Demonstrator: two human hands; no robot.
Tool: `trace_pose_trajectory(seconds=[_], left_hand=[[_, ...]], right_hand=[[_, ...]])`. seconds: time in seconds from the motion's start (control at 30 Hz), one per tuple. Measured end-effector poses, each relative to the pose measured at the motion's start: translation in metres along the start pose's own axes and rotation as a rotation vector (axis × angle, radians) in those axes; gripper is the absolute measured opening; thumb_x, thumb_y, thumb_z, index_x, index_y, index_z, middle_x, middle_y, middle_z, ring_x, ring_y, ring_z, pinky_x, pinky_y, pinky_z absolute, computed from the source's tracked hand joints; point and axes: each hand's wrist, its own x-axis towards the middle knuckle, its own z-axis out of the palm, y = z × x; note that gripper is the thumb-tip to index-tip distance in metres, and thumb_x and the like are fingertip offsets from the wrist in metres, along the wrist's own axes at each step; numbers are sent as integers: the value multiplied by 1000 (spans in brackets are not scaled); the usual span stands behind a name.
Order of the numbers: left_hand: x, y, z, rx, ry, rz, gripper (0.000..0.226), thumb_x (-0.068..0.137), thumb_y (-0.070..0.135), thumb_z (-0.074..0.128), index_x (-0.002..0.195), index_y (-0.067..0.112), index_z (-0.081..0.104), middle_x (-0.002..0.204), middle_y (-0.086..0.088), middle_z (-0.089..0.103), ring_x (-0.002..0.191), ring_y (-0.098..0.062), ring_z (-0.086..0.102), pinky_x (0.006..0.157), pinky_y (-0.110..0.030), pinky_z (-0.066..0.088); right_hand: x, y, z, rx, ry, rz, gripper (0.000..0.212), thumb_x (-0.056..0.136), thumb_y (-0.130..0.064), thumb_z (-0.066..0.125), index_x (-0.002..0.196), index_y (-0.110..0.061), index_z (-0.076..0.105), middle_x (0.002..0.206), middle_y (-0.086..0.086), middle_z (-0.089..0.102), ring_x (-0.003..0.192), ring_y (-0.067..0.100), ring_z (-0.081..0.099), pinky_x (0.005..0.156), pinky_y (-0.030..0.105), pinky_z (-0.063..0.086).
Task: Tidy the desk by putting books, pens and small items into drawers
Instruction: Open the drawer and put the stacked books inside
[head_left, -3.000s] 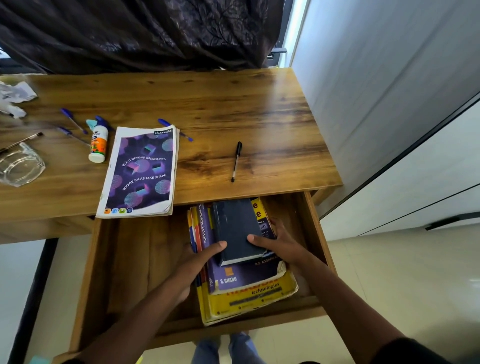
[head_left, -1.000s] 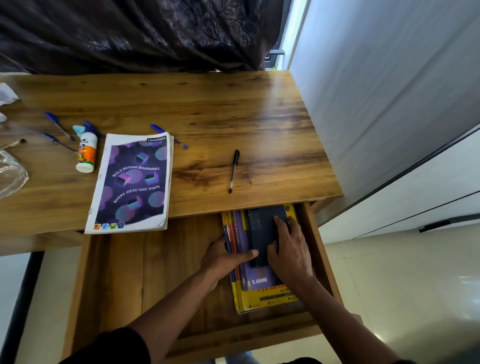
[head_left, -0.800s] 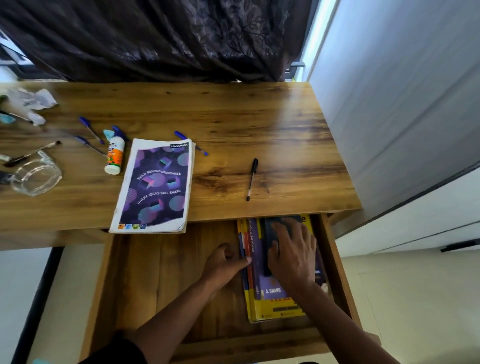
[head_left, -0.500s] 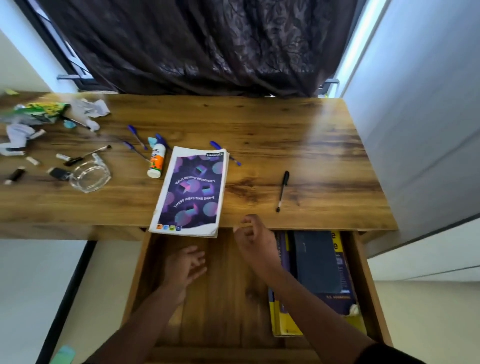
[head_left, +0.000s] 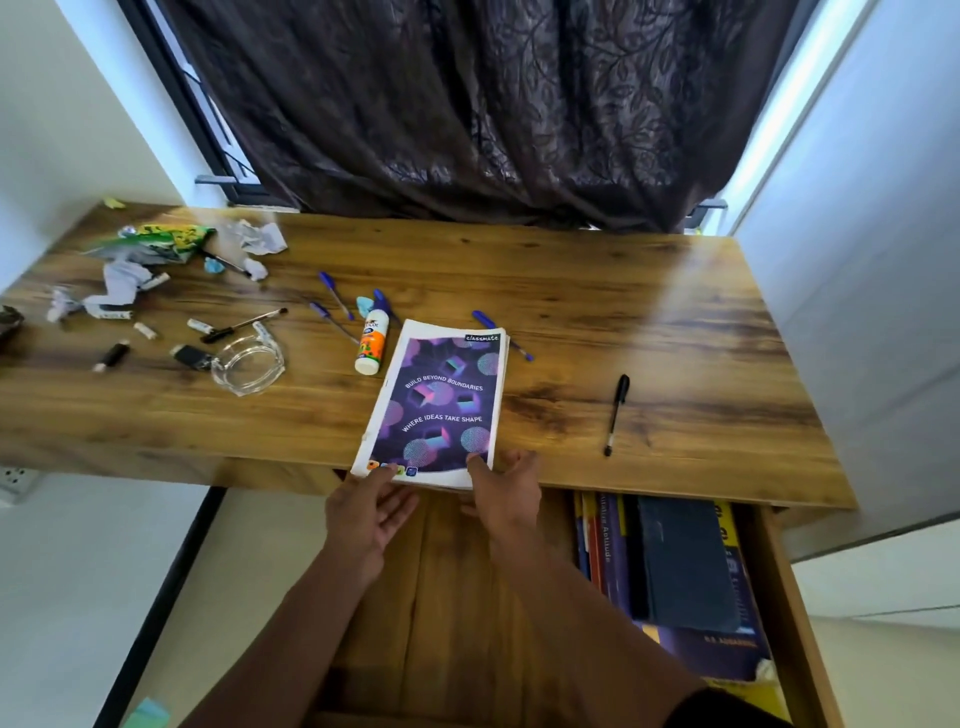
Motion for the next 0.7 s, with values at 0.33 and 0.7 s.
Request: trace_pose_trajectory(seconds=[0.33,0.7], left_hand=[[-1,6,-32,-24,-273,-53,55,84,7,70,137,2,55,107,-19,74,83,-26,77,66,-32,64],[3,24,-42,-50,-343,-33,43,98,37,56,130,10,64,121,-14,72,110,-32,70,76,-43,65]], right_hand=[[7,-28,-4,171,-177,98,24,86,-20,80,105,-13,66,105,7,75,91,25,75,68,34,62],[10,-16,-26,152,-349,-76,46,93,-10,73,133,-26,54,123,5,70,107,24,72,75,39,63]])
